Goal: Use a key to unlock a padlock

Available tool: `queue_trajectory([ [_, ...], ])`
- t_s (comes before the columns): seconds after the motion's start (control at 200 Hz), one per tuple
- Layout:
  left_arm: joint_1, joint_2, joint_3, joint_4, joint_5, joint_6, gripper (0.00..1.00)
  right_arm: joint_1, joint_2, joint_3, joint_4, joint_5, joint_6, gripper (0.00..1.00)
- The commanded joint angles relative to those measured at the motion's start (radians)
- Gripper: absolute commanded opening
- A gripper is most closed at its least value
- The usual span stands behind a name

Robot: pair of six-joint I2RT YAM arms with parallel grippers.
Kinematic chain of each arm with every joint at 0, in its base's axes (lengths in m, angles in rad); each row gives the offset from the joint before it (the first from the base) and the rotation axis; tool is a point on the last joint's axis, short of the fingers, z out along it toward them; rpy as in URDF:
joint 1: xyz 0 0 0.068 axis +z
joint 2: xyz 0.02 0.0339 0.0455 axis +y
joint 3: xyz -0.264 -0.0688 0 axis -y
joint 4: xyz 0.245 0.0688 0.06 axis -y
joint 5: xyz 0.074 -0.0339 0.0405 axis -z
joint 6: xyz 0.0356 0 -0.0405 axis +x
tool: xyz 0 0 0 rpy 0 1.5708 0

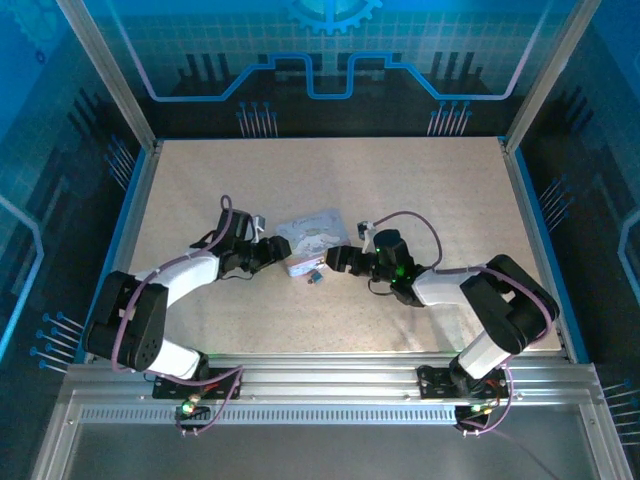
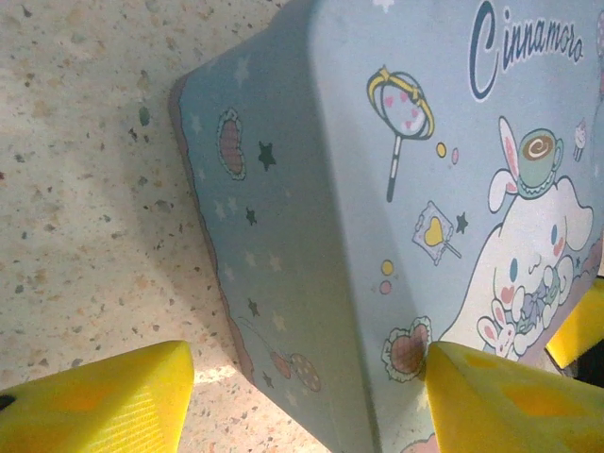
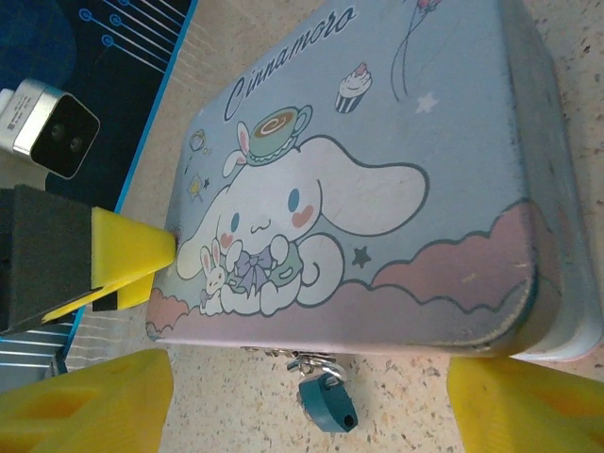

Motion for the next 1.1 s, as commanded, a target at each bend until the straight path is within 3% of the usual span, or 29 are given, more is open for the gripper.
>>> queue_trajectory([
  [0.0,-0.010,-0.009,-0.054,-0.069,-0.018,-0.012,0.67,-0.014,0.008,-0.002,0.066,-0.007,-0.042,0.77],
  [0.39,-0.010,-0.008,-0.061,-0.059,-0.027,-0.018,0.67,-0.001,0.000,-0.101,0.161,-0.051,-0.076,0.72],
  [1.096,-0.010,0.001,-0.061,-0.051,-0.026,-0.019,0.67,0.050,0.295,-0.058,0.436,-0.083,-0.016,0.48],
])
